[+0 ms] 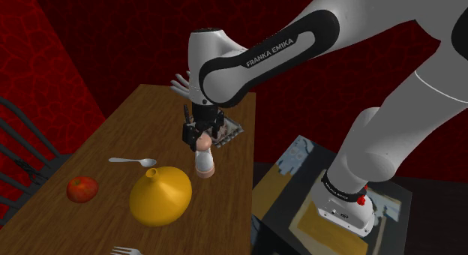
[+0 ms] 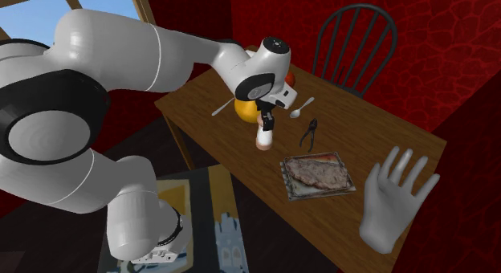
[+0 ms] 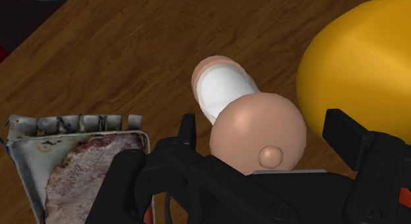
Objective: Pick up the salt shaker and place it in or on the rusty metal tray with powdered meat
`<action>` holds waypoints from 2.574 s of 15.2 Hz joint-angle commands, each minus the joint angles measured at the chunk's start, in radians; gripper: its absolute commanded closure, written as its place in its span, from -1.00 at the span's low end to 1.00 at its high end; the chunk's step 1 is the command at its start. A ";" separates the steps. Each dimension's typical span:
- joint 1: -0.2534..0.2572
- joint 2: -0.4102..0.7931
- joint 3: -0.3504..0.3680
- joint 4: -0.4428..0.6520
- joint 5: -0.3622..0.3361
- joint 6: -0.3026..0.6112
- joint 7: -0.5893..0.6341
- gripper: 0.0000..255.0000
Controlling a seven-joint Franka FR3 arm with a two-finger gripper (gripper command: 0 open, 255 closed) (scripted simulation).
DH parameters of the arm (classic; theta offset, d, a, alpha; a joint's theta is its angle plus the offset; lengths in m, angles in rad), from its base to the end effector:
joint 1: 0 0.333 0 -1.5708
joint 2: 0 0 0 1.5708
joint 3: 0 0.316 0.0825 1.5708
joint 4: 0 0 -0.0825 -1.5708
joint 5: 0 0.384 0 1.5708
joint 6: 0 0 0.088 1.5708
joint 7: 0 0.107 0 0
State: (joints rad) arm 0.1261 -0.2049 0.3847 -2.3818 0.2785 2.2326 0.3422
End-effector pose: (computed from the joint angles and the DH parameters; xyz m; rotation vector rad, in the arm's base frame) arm 0.4092 0.2408 0.3995 -2.9883 0.0056 0.0259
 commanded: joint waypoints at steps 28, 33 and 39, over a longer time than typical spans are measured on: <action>-0.003 -0.063 -0.016 0.088 -0.003 -0.148 0.013 1.00; -0.005 -0.084 -0.024 0.137 -0.007 -0.217 0.021 1.00; -0.008 -0.100 -0.033 0.204 -0.012 -0.299 0.030 1.00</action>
State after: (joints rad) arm 0.1184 -0.3024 0.3525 -2.1889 0.2667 1.9462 0.3696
